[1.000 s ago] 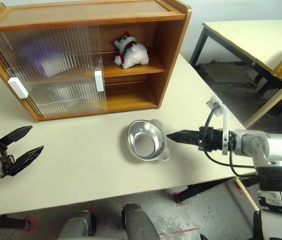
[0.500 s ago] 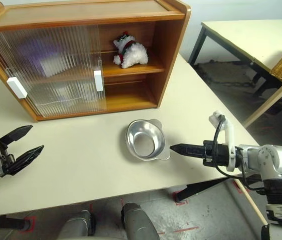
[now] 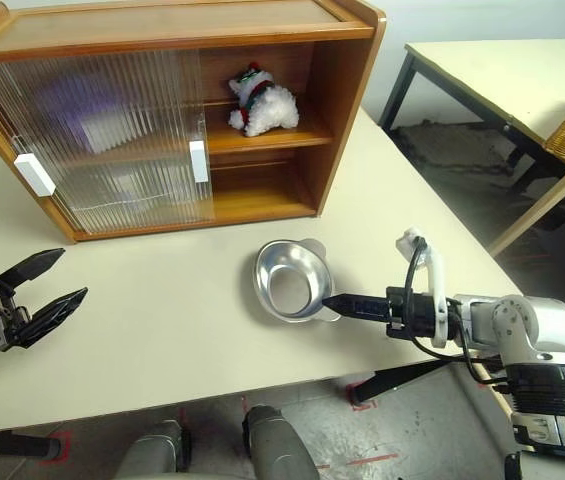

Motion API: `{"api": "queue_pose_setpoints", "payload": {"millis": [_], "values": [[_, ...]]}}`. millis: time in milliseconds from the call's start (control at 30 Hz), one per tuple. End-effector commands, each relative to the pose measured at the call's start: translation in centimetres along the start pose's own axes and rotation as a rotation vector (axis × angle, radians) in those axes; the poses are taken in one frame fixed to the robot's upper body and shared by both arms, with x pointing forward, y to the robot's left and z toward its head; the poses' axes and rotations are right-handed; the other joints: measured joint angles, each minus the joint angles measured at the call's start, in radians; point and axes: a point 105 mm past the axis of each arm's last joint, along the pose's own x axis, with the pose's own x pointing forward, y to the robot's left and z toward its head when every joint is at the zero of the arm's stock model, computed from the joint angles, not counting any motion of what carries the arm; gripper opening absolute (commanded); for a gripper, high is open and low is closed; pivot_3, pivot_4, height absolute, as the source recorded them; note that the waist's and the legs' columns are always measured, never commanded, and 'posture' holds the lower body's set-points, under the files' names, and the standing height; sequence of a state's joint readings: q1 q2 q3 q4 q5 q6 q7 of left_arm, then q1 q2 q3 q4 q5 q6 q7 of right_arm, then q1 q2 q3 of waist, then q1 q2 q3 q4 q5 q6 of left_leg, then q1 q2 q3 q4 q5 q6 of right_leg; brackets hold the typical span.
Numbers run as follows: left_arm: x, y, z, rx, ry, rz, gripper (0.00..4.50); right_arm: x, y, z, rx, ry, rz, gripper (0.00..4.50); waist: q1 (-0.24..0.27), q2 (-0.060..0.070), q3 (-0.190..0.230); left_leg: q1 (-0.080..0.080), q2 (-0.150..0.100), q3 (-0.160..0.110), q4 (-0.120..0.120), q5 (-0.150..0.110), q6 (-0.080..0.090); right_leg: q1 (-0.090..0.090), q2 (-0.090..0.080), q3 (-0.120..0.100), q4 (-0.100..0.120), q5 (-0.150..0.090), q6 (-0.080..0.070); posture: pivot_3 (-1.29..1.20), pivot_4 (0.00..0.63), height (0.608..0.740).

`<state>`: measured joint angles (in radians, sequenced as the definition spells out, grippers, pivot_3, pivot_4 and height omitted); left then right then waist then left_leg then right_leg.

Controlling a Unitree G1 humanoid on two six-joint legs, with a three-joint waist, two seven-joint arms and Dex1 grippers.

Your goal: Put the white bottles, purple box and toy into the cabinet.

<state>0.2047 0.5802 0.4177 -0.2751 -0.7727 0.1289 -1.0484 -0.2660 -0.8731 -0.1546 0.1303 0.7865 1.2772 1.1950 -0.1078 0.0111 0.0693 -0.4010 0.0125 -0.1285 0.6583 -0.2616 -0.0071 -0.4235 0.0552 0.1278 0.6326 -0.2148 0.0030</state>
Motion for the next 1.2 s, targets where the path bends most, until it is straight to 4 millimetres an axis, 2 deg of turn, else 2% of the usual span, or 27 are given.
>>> {"api": "queue_pose_setpoints", "payload": {"millis": [33, 133, 200, 467, 800, 900, 1033, 1200], "values": [[-0.2, 0.1, 0.0, 0.009, 0.014, 0.004, 4.5, 0.8, 0.1, -0.4, 0.011, 0.017, 0.011, 4.46, 0.0, 0.0, 0.0, 0.0, 0.0, 0.0, 0.0, 0.0, 0.0, 0.0, 0.0, 0.0, 0.0, 0.0, 0.0, -0.18, 0.097, 0.74], [-0.1, 0.1, 0.1, 0.011, 0.012, 0.006, 4.5, 1.1, 0.4, -0.4, 0.025, 0.011, 0.03, 3.8, 0.0, 0.0, 0.0, 0.0, 0.0, 0.0, 0.0, 0.0, 0.0, 0.0, 0.0, 0.0, 0.0, 0.0, 0.0, -0.18, 0.098, 0.74], [-0.1, 0.2, 0.1, 0.012, 0.011, 0.007, 4.5, 1.2, 0.6, -0.4, 0.035, 0.011, 0.042, 3.16, 0.0, 0.0, 0.0, 0.0, 0.0, 0.0, 0.0, 0.0, 0.0, 0.0, 0.0, 0.0, 0.0, 0.0, 0.0, -0.18, 0.098, 0.74], [-0.1, 0.4, 0.3, 0.017, 0.009, 0.013, 4.5, 1.2, 0.8, 1.1, 0.032, -0.066, 0.071, 0.13, 0.0, 0.0, 0.0, 0.0, 0.0, 0.0, 0.0, 0.0, 0.0, 0.0, 0.0, 0.0, 0.0, 0.0, 0.0, -0.18, 0.095, 0.74], [-0.1, 0.5, 0.3, 0.021, 0.004, 0.016, 4.5, 1.0, 1.4, 2.2, 0.034, -0.108, 0.115, 0.06, 0.0, 0.0, 0.0, 0.0, 0.0, 0.0, 0.001, 0.0, 0.0, 0.0, 0.0, 0.0, 0.0, 0.0, 0.0, -0.18, 0.087, 0.74], [0.0, 0.5, 0.4, 0.024, 0.003, 0.013, 4.5, 1.3, 2.0, 3.5, 0.041, -0.174, 0.169, 0.06, -0.002, 0.0, 0.0, 0.001, 0.0, 0.0, 0.001, 0.0, 0.0, 0.0, 0.0, 0.0, 0.001, 0.001, 0.0, -0.18, 0.082, 0.74], [0.0, 0.6, 0.4, 0.028, 0.003, 0.012, 4.5, 2.0, 2.4, 3.9, 0.055, -0.194, 0.203, 0.06, -0.002, 0.0, -0.001, 0.002, 0.0, 0.001, 0.001, 0.0, 0.001, 0.002, 0.0, -0.001, 0.001, 0.001, -0.001, -0.17, 0.079, 0.74], [0.0, 0.6, 0.5, 0.031, 0.003, 0.008, 4.5, 3.0, 1.8, 4.9, 0.053, -0.251, 0.176, 0.06, -0.003, 0.0, -0.002, 0.002, 0.0, 0.001, 0.002, 0.001, 0.001, 0.002, 0.0, -0.001, 0.001, 0.003, 0.0, -0.17, 0.074, 0.74]]}}
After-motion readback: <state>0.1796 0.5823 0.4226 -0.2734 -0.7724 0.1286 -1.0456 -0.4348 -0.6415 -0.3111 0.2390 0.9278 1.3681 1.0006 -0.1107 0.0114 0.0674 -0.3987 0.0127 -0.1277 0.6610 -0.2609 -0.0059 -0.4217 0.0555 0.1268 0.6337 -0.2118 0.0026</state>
